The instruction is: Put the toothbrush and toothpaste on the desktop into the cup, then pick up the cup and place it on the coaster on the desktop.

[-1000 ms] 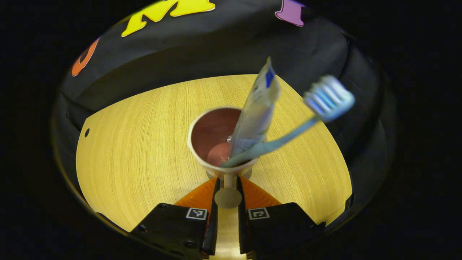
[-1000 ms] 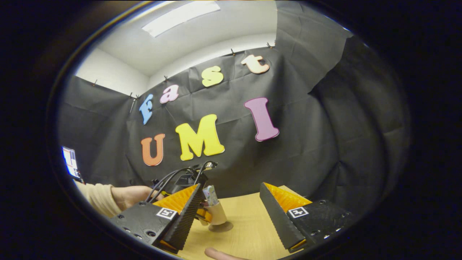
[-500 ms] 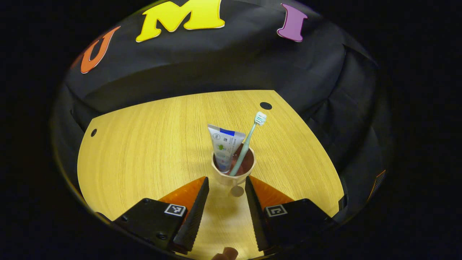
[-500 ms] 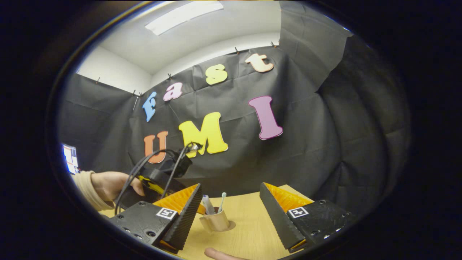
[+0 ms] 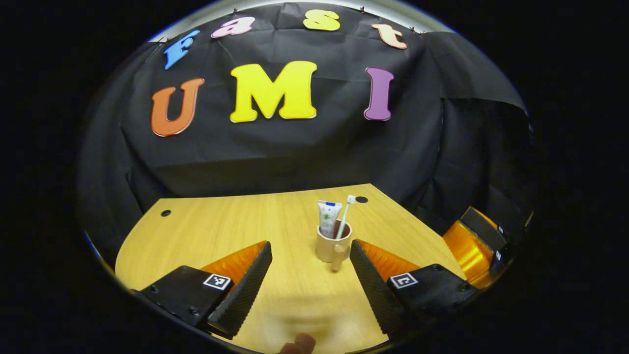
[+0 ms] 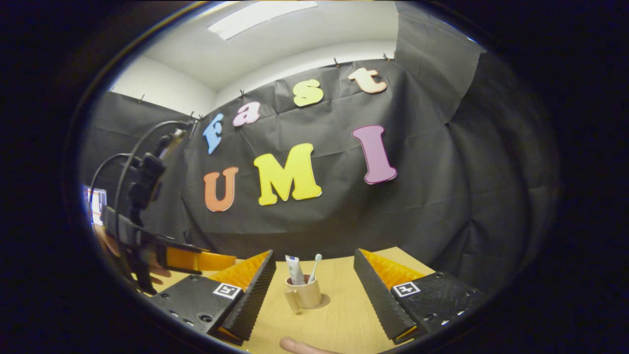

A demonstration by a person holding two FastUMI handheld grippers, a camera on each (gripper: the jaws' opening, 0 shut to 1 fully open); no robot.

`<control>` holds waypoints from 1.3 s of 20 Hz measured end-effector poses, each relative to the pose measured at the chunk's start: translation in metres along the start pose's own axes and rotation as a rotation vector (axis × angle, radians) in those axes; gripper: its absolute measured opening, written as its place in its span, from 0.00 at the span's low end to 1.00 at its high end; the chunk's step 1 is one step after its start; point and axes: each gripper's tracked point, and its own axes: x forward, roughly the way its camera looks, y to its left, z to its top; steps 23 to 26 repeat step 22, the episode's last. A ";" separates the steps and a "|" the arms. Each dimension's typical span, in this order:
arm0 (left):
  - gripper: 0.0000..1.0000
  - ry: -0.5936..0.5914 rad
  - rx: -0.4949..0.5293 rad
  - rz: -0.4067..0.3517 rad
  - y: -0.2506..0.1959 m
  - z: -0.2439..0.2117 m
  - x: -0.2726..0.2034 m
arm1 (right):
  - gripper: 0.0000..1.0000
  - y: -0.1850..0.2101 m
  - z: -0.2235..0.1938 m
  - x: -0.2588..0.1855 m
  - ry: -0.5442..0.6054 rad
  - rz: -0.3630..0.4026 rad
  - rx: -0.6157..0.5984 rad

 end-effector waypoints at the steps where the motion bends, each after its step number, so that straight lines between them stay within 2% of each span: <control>1: 1.00 -0.032 0.000 0.050 0.004 0.018 -0.006 | 0.95 0.003 -0.005 -0.001 0.027 -0.016 -0.018; 4: 1.00 -0.118 -0.016 0.156 0.040 0.007 -0.005 | 0.96 0.023 -0.022 -0.004 0.098 -0.012 -0.042; 10: 1.00 -0.224 -0.065 0.180 0.073 -0.012 -0.032 | 0.96 0.050 -0.039 -0.007 0.123 0.008 -0.117; 12: 1.00 -0.233 -0.068 0.186 0.078 -0.012 -0.031 | 0.98 0.054 -0.038 -0.008 0.120 0.013 -0.109; 17: 1.00 -0.219 -0.094 0.169 0.072 -0.016 -0.029 | 0.95 0.043 -0.032 -0.008 0.106 -0.022 -0.112; 26: 1.00 -0.206 -0.071 0.143 0.061 -0.018 -0.022 | 0.95 0.042 -0.028 -0.011 0.103 -0.020 -0.112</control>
